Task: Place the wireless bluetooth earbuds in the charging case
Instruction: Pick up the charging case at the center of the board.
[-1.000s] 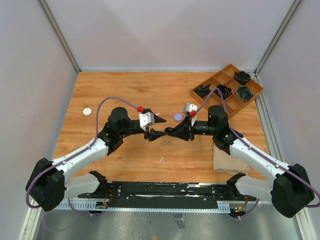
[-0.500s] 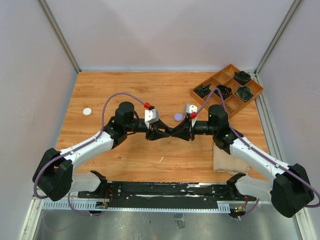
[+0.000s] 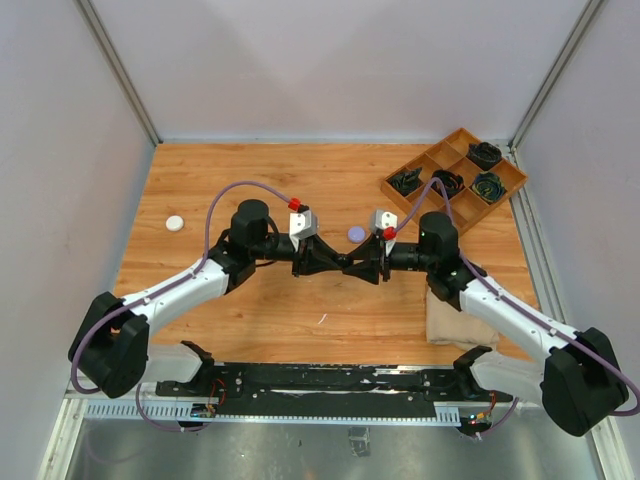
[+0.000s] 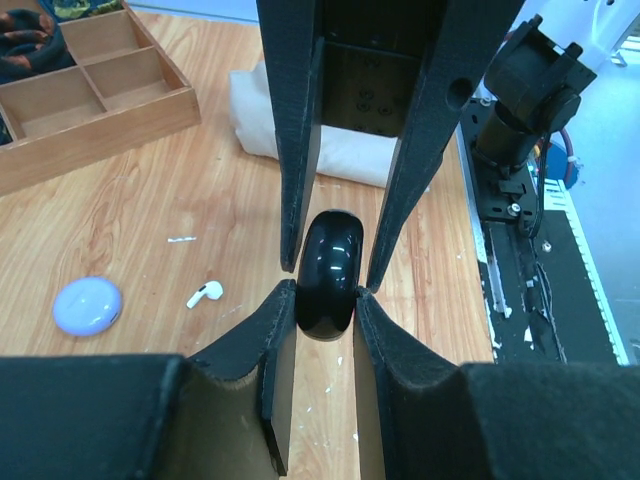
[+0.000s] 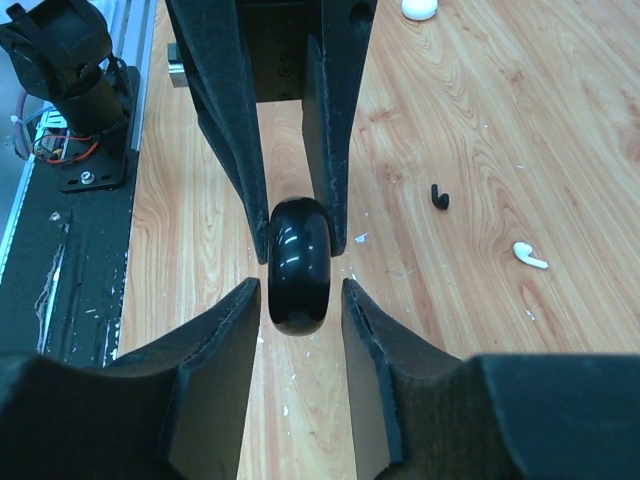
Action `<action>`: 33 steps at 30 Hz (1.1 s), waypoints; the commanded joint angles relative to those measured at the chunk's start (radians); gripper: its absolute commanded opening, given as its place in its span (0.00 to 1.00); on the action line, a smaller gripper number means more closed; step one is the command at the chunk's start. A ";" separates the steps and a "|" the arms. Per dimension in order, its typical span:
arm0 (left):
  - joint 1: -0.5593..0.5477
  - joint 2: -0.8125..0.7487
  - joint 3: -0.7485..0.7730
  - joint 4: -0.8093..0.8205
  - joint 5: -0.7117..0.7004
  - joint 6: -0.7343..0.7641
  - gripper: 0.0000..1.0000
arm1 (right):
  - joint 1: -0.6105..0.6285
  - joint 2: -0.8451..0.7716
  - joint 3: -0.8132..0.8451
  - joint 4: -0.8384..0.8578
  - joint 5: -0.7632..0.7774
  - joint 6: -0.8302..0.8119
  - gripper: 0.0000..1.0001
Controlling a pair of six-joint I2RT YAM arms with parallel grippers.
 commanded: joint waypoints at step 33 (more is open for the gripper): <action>0.002 -0.081 -0.052 0.181 -0.091 -0.144 0.42 | -0.010 -0.020 -0.135 0.369 0.022 0.159 0.01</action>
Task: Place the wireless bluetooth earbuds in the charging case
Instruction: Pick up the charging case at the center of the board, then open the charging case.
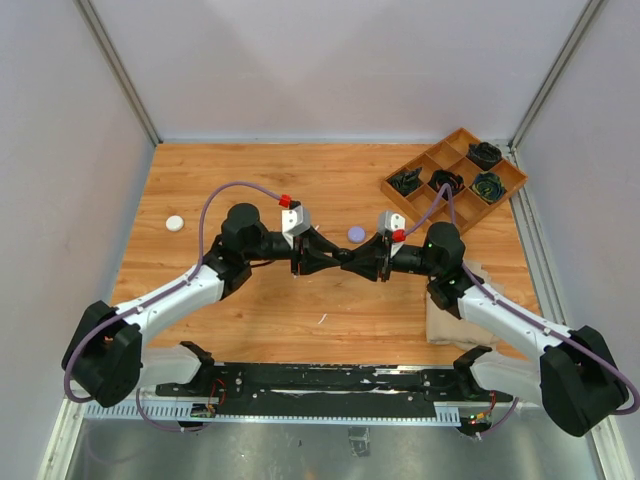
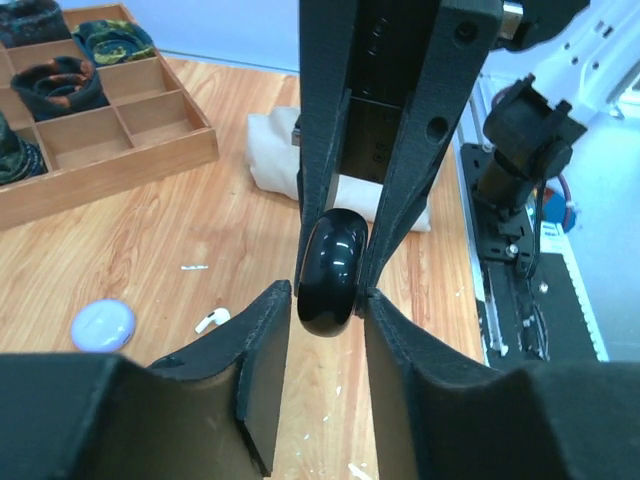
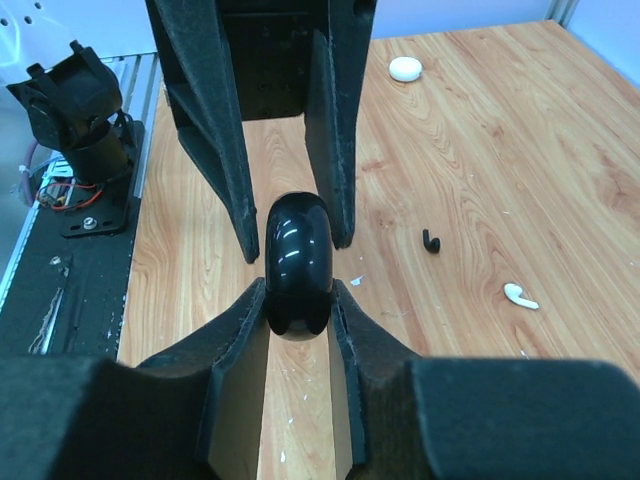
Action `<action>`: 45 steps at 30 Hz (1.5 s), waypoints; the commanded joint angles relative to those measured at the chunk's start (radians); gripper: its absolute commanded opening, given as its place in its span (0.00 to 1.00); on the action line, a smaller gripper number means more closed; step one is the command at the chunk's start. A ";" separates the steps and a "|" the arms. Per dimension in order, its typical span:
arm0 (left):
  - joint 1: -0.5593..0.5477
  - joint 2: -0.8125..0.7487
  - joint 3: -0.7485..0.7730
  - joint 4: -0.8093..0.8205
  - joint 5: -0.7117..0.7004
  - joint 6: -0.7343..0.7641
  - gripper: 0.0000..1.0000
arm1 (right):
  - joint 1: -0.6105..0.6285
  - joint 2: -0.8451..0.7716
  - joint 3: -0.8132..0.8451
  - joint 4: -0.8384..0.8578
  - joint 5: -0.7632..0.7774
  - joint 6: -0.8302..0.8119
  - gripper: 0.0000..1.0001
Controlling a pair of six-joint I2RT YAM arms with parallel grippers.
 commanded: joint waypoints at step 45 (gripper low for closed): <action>0.005 -0.090 -0.007 0.078 -0.317 -0.114 0.75 | -0.010 -0.044 -0.034 0.028 -0.001 0.023 0.01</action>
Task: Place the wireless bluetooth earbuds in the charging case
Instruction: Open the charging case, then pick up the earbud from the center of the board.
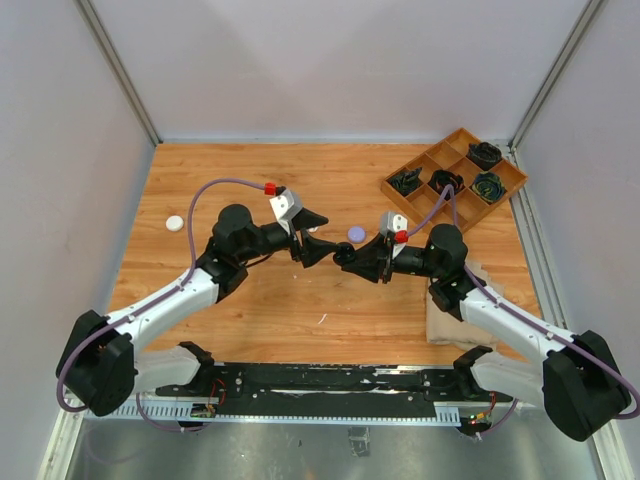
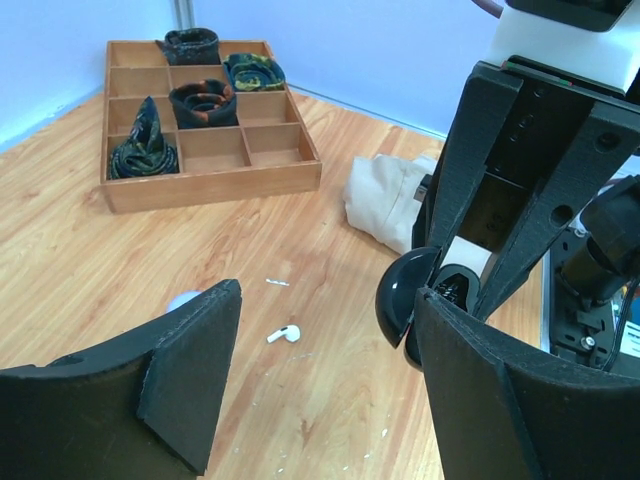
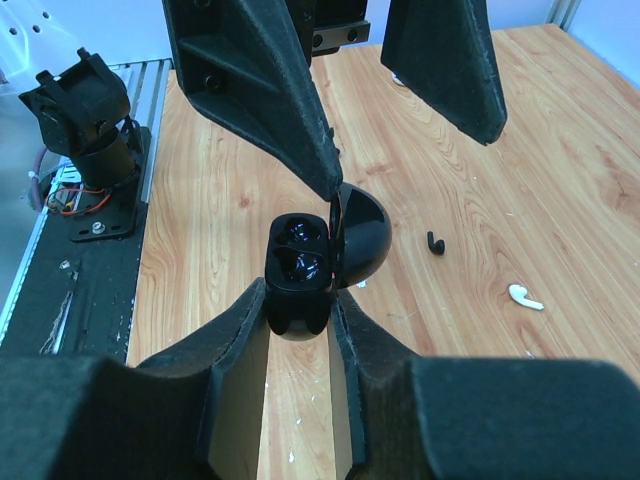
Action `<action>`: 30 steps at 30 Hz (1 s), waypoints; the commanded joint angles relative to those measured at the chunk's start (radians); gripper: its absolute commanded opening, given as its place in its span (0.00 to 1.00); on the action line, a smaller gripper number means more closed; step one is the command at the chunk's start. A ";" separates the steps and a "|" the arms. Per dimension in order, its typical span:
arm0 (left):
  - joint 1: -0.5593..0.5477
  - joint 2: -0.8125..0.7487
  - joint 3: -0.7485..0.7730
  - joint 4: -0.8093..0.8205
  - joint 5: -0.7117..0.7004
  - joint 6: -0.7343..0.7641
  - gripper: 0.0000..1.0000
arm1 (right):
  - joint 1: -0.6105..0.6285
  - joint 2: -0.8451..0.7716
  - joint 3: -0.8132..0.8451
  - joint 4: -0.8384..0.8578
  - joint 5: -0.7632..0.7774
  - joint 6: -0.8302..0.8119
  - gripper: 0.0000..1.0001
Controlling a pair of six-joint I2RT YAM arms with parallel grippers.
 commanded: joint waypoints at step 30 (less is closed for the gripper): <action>0.042 0.061 0.055 -0.576 -0.782 -0.248 0.88 | -0.012 -0.106 -0.211 0.092 0.306 0.033 0.01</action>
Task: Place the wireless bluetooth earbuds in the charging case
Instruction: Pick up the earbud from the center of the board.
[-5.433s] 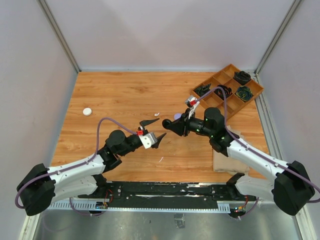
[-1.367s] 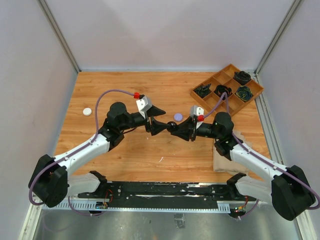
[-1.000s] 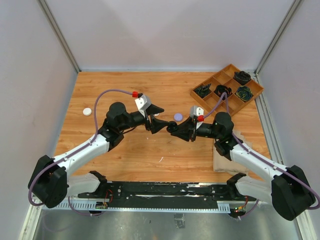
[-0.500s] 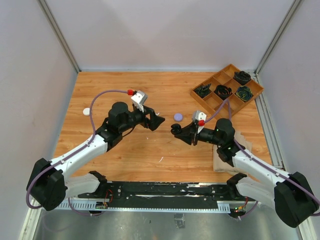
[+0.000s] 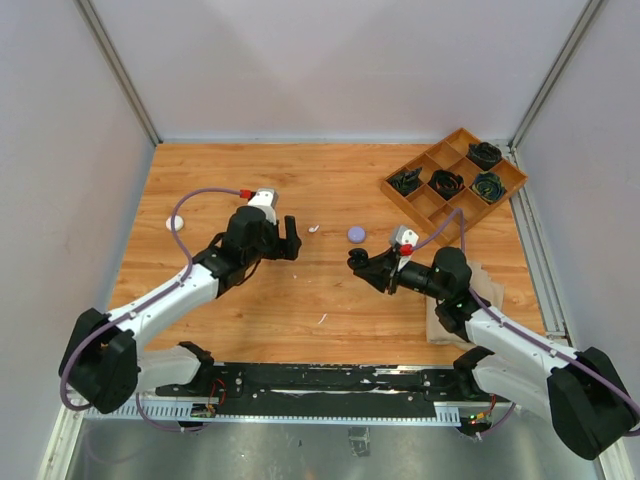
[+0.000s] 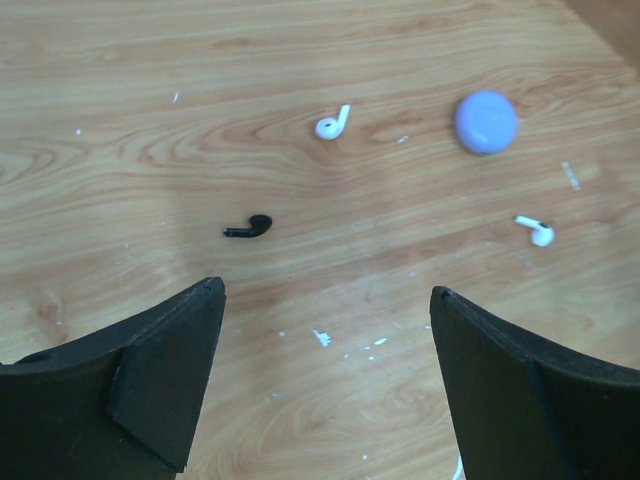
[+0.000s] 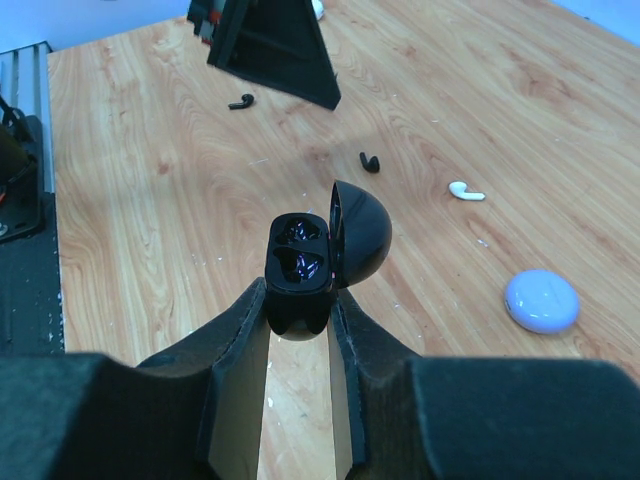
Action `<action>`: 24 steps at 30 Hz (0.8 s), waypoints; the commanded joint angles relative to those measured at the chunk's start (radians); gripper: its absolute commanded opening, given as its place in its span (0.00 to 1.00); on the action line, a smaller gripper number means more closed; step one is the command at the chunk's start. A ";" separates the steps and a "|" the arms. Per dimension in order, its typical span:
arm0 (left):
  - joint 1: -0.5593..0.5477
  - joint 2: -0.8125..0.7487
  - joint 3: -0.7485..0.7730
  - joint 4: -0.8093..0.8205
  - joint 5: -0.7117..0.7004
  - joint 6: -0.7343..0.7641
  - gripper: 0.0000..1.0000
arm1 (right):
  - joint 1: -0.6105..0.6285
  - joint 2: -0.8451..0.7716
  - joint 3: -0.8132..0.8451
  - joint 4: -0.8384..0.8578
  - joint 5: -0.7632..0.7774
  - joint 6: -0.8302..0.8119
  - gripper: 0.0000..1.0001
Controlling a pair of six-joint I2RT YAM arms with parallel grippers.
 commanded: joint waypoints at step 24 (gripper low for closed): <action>0.138 0.547 0.243 0.036 0.216 0.074 0.82 | -0.010 0.054 -0.012 0.059 0.109 0.015 0.01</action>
